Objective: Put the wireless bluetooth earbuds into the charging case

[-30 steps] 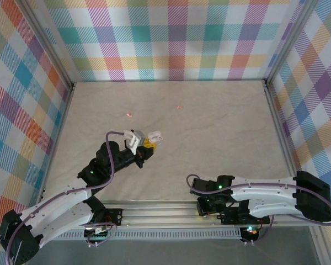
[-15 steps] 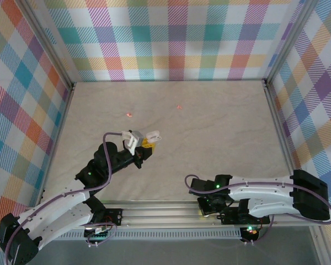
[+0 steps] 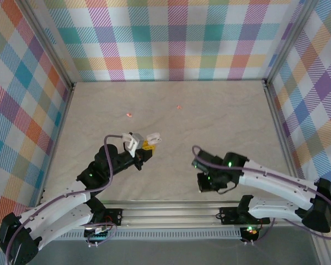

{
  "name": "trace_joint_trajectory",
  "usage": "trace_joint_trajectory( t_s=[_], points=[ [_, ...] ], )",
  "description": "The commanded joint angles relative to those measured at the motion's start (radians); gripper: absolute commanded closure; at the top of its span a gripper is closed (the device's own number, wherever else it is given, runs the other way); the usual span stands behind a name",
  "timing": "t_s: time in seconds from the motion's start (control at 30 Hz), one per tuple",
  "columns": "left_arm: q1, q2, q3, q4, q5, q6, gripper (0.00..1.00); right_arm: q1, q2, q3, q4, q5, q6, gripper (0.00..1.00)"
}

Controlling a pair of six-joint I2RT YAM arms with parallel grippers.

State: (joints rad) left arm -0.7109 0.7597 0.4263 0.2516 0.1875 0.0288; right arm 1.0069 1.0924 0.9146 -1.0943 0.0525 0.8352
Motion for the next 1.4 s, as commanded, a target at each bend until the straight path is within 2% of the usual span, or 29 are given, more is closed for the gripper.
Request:
trace_joint_trajectory(
  t_s=[0.0,0.07,0.2,0.37,0.53,0.63,0.8,0.97,1.17,1.37],
  points=[
    [0.005,-0.009,-0.062,0.180,0.063,0.062,1.00,-0.125,0.088,0.191,-0.150,-0.009,-0.201,0.84],
    [0.004,0.011,-0.085,0.261,0.096,0.125,1.00,-0.170,0.171,0.343,-0.224,-0.004,-0.268,0.85],
    [0.001,0.099,-0.062,0.309,0.137,0.264,1.00,-0.212,0.320,0.581,-0.318,-0.039,-0.340,0.85],
    [-0.007,0.262,-0.005,0.392,0.126,0.332,1.00,-0.246,0.451,0.795,-0.349,-0.136,-0.328,0.91],
    [-0.029,0.433,0.026,0.571,0.062,0.336,1.00,-0.265,0.530,0.913,-0.335,-0.174,-0.265,0.94],
    [-0.056,0.522,0.054,0.641,0.008,0.357,1.00,-0.288,0.580,0.966,-0.344,-0.212,-0.236,1.00],
    [-0.076,0.624,0.075,0.754,-0.063,0.364,1.00,-0.300,0.650,1.080,-0.408,-0.177,-0.210,1.00],
    [-0.075,0.666,0.102,0.745,-0.058,0.351,1.00,-0.319,0.686,1.077,-0.371,-0.158,-0.205,1.00],
    [-0.067,0.666,0.095,0.612,-0.232,0.336,1.00,-0.401,0.704,0.943,-0.257,-0.159,-0.257,1.00],
    [-0.053,0.606,0.038,0.502,-0.323,0.324,1.00,-0.472,0.878,0.866,-0.262,-0.088,-0.397,1.00]
  ],
)
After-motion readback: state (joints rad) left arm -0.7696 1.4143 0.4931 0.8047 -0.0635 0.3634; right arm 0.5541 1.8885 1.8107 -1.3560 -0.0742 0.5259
